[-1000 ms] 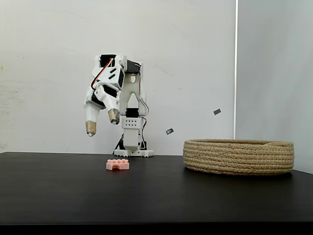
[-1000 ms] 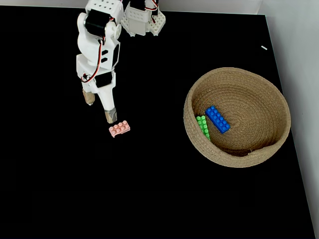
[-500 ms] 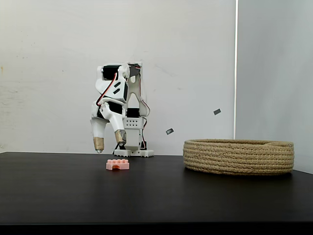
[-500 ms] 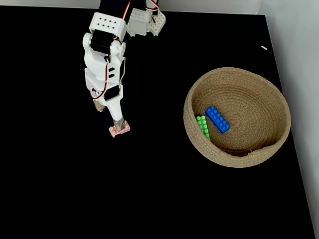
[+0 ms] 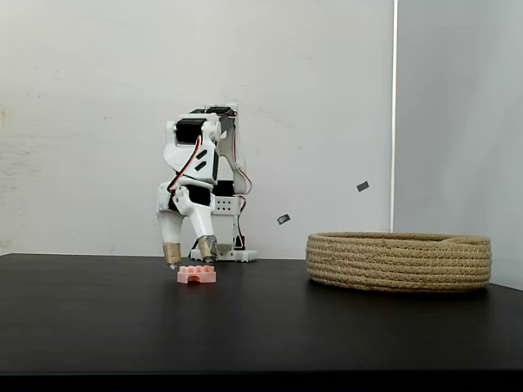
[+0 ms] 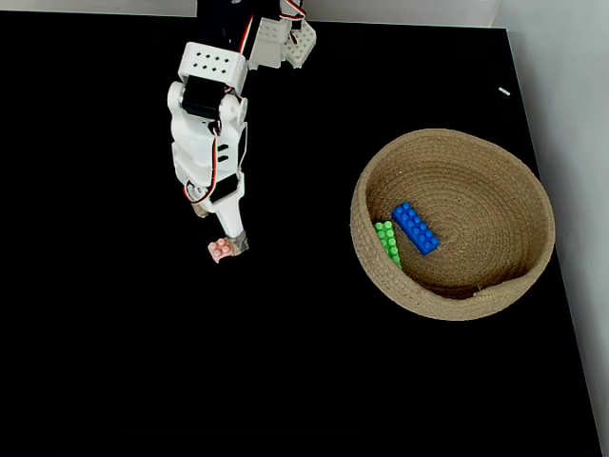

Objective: Place the lego blocks in the tray

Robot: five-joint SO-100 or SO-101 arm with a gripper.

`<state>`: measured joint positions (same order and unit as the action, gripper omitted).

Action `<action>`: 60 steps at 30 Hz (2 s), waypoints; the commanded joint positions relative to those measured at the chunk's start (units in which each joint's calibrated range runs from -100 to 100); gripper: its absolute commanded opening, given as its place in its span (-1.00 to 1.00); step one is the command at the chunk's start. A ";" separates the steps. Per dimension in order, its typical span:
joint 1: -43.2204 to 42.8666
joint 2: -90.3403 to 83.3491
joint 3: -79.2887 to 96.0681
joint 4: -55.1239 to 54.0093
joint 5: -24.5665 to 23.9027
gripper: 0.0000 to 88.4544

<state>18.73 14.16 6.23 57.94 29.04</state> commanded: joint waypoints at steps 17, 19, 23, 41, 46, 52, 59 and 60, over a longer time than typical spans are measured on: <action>-1.99 3.98 -6.19 -0.75 -1.07 -0.49; -2.16 4.41 -6.46 -0.75 -1.07 -0.56; -2.57 5.27 -7.19 -0.75 -1.22 -0.62; -3.81 -10.04 -9.47 7.33 0.44 -1.00; -13.21 -23.45 -7.92 7.99 2.74 -1.00; -30.44 -31.79 -3.08 4.41 2.78 -1.00; -40.49 -31.02 5.94 -7.58 4.69 -0.97; -40.82 -30.67 6.86 -8.92 4.88 -0.82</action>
<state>-19.71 -13.15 11.98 54.36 33.14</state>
